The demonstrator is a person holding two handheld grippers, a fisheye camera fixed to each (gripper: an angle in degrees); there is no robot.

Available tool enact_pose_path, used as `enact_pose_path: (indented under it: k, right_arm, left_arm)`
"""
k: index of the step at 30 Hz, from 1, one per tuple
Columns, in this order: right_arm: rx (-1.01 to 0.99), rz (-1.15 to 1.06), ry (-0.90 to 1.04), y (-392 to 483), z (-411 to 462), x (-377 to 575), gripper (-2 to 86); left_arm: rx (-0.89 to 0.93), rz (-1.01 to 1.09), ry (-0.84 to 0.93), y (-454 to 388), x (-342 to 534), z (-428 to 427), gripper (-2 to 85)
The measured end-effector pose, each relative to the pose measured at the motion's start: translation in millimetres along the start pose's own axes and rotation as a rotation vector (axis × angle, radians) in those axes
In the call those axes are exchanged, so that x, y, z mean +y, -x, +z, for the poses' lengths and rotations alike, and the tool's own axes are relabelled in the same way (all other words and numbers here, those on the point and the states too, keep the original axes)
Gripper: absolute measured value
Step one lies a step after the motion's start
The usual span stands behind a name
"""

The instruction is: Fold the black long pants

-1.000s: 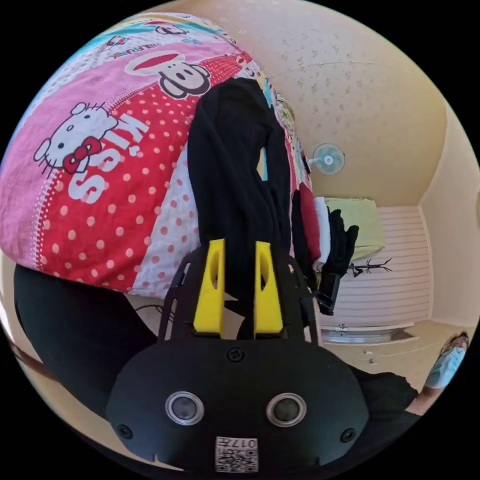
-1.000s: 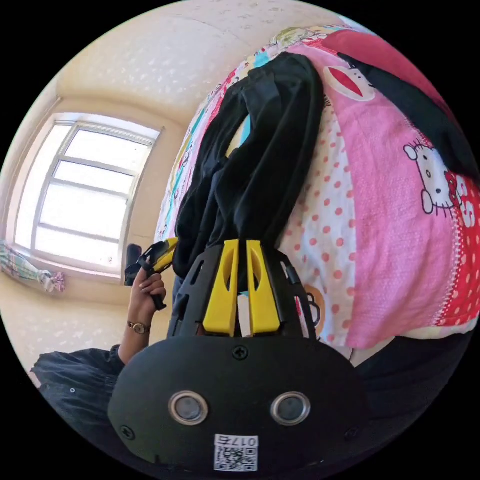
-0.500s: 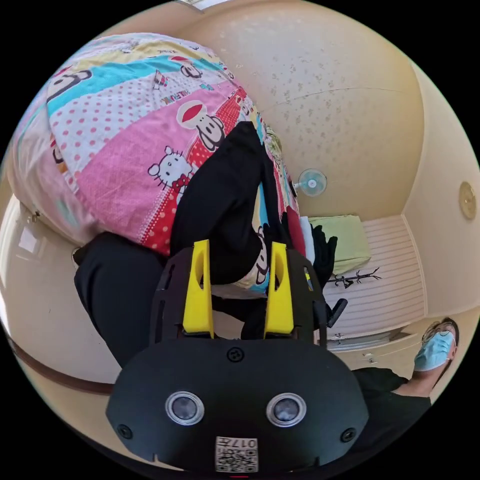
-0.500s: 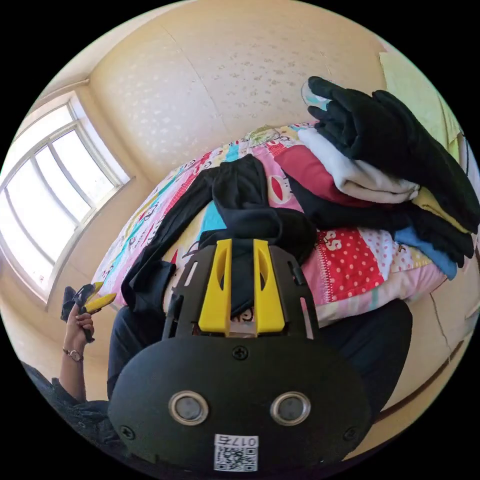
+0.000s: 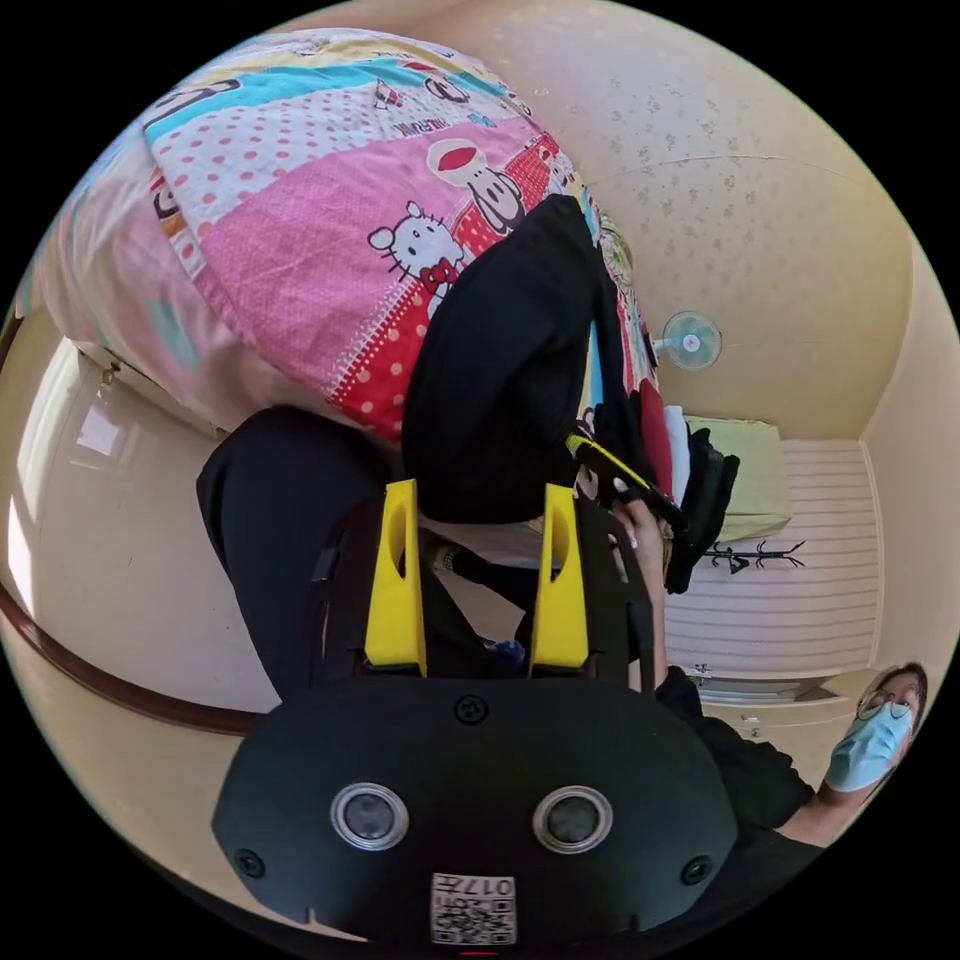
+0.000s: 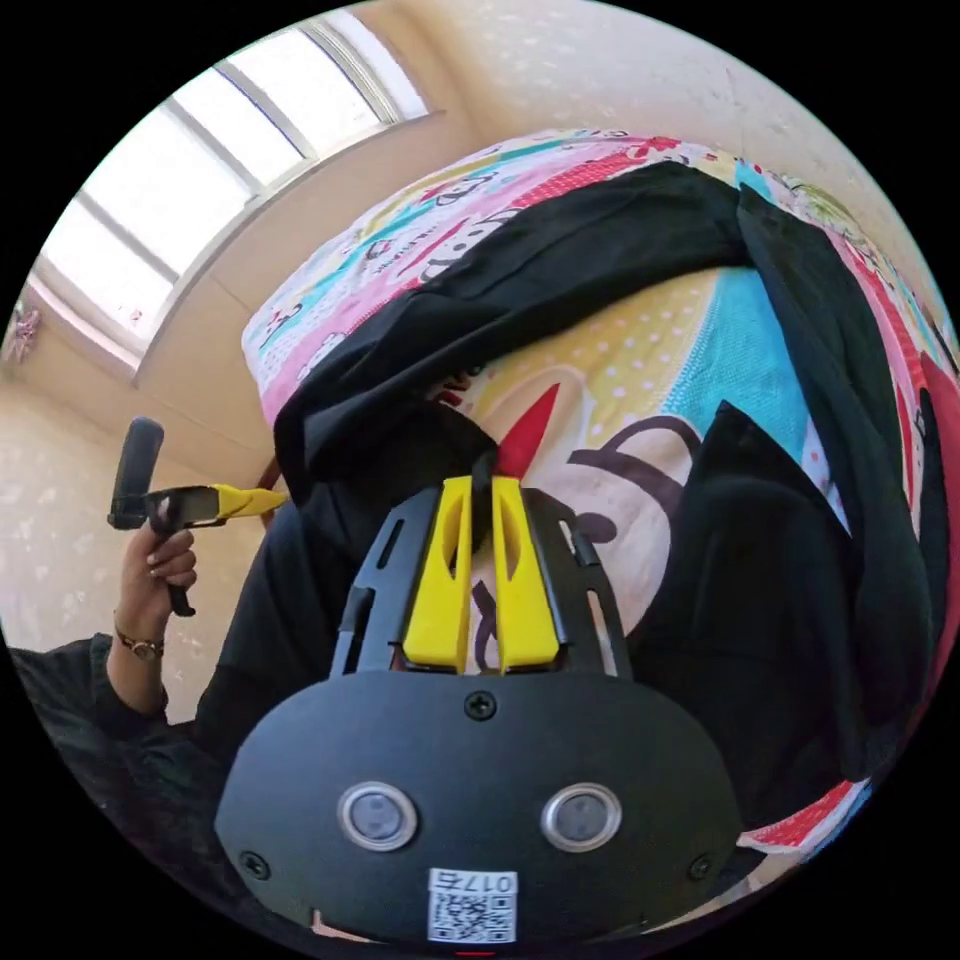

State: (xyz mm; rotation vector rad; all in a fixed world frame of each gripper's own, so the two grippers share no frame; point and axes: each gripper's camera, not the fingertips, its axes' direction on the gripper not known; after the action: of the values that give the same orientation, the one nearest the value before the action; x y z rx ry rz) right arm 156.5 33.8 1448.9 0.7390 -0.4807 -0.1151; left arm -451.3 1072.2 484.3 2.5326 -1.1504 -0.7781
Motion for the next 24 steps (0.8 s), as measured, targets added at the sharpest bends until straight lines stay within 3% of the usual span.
enact_pose_path:
  k: [2,4,7,11,13,15,17,19,21,24]
  right_arm:
    - [-0.285,-0.095,0.055,5.1,-19.6,12.5,4.2]
    - [-0.725,-0.250,-0.107,20.0,-68.4,37.9,3.8]
    - [-1.102,-0.377,-0.211,44.0,-117.7,50.2,3.4]
    - [-1.160,-0.291,-0.439,53.9,-160.7,64.0,3.2]
    - [-1.277,-0.098,-0.536,35.5,-152.1,72.2,3.2]
    - [-1.316,0.098,-0.497,23.8,-128.7,77.2,3.2]
    - [-1.199,0.157,-0.333,33.8,-112.2,75.4,3.1]
    - [-0.904,0.112,-0.087,69.6,-102.3,74.1,3.1]
    - [-0.818,0.009,-0.077,90.1,-114.1,84.7,3.0]
    - [-0.805,-0.023,-0.254,78.0,-155.4,113.7,3.0]
  left_arm:
    - [0.054,-0.001,-0.024,-0.4,4.5,-19.9,16.9]
    - [0.161,-0.002,-0.085,-1.6,9.7,-55.8,16.9]
    - [0.283,-0.001,-0.183,-7.8,15.1,-110.0,16.9]
    - [0.436,0.039,-0.236,-22.0,19.4,-162.9,16.9]
    - [0.448,0.074,-0.239,-30.3,23.5,-188.1,16.9]
    - [0.403,0.078,-0.235,-31.5,28.8,-202.3,16.9]
    - [0.397,0.069,-0.226,-25.8,33.2,-212.8,16.9]
    - [0.433,0.044,-0.240,-10.5,36.7,-225.5,16.9]
    - [0.415,0.028,-0.239,-0.1,37.4,-234.7,16.9]
    - [0.373,0.029,-0.239,10.7,38.7,-247.4,16.9]
